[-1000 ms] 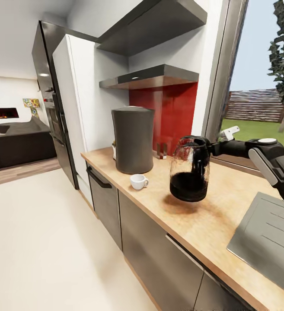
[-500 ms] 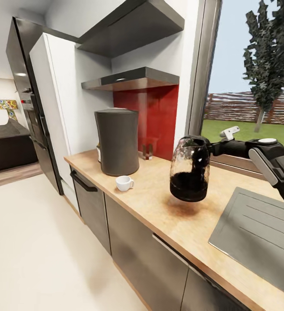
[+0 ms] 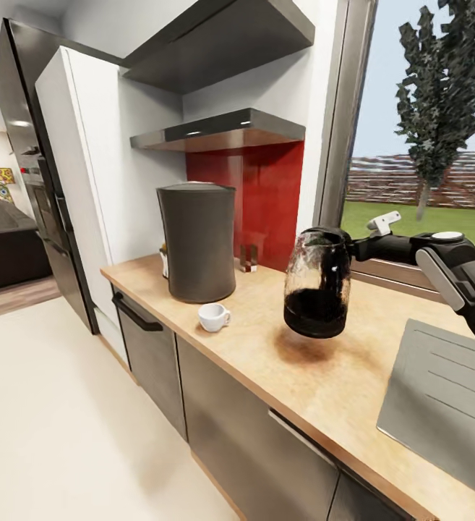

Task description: Set up a coffee station on the kitchen countertop: keep the coffee maker on the countertop, move the bottle of coffee from the kitchen shelf to the counter next to the coffee maker, place a paper coffee filter on top of the coffee maker, put the saucer next to the coffee maker with the coffee cup on the saucer, and place the electric kettle next to the coffee maker.

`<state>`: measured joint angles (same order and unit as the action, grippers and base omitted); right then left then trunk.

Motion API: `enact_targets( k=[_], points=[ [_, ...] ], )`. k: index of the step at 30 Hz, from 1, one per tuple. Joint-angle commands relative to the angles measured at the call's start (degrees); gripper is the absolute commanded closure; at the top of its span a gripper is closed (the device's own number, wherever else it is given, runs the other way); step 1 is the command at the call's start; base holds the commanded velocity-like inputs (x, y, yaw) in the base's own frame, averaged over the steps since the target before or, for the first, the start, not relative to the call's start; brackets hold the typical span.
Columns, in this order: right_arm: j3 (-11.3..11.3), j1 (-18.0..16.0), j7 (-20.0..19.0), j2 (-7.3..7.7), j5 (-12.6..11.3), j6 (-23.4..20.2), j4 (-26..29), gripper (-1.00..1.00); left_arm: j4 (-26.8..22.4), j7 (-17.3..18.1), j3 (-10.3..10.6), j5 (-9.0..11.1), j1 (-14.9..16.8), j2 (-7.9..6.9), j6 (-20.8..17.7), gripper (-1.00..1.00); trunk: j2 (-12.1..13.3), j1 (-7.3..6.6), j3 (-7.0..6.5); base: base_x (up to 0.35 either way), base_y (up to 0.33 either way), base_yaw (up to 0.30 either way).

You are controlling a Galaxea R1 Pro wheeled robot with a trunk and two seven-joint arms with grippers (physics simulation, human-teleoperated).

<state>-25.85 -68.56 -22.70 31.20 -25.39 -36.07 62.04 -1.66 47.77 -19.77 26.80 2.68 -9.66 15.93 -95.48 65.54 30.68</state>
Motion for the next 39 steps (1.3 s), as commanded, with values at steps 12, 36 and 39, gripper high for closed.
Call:
enact_targets(
  k=[12,36,39],
  points=[
    [-0.1,-0.1,-0.1,0.08,-0.3,-0.2,0.0,1.0,0.1,0.2,-0.4,-0.5,0.0,-0.01,0.3,-1.0,0.0,0.0,0.04,0.155,0.164,-0.016],
    [0.3,-0.1,0.0,0.01,-0.4,-0.3,-0.1,1.0,0.1,0.2,-0.4,-0.4,0.0,-0.09,0.3,-1.0,0.0,0.0,0.04,0.009,0.01,0.0],
    [0.3,-0.1,0.0,0.0,-0.4,-0.3,-0.1,1.0,0.1,0.2,-0.4,-0.4,0.0,-0.1,0.3,-1.0,0.0,0.0,0.04,0.0,0.002,0.0]
  ],
)
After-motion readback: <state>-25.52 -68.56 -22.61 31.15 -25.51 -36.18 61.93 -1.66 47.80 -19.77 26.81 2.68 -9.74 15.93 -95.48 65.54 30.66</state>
